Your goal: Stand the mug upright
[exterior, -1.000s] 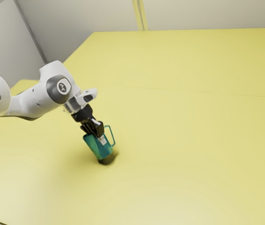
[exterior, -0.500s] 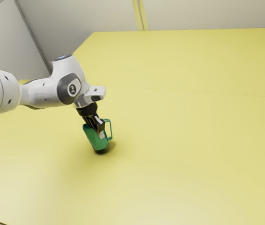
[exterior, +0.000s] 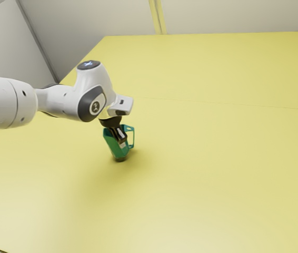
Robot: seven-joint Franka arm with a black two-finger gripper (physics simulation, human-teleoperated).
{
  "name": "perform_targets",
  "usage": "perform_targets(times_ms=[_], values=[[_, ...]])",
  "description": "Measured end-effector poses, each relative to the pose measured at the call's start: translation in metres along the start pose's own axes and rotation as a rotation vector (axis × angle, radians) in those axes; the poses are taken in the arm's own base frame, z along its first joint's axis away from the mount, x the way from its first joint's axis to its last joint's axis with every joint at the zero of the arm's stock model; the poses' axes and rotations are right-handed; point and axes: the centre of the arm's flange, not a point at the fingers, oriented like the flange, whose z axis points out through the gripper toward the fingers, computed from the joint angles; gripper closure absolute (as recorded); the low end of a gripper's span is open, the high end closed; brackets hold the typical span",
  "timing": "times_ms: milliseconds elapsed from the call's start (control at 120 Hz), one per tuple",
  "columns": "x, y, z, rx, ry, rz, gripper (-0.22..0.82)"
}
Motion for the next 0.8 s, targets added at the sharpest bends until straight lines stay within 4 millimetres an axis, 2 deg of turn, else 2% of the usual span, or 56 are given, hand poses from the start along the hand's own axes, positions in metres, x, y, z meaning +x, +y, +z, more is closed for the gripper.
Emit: perform_targets(times_ms=[492,667,800], values=[[0.007,0.003,0.016,0.012,0.015,-0.002,0.78],[0.006,0.002,0.01,0.019,0.024,0.006,0.39],[0.009,0.006,-0.014,0.033,0.058,0.018,0.21]])
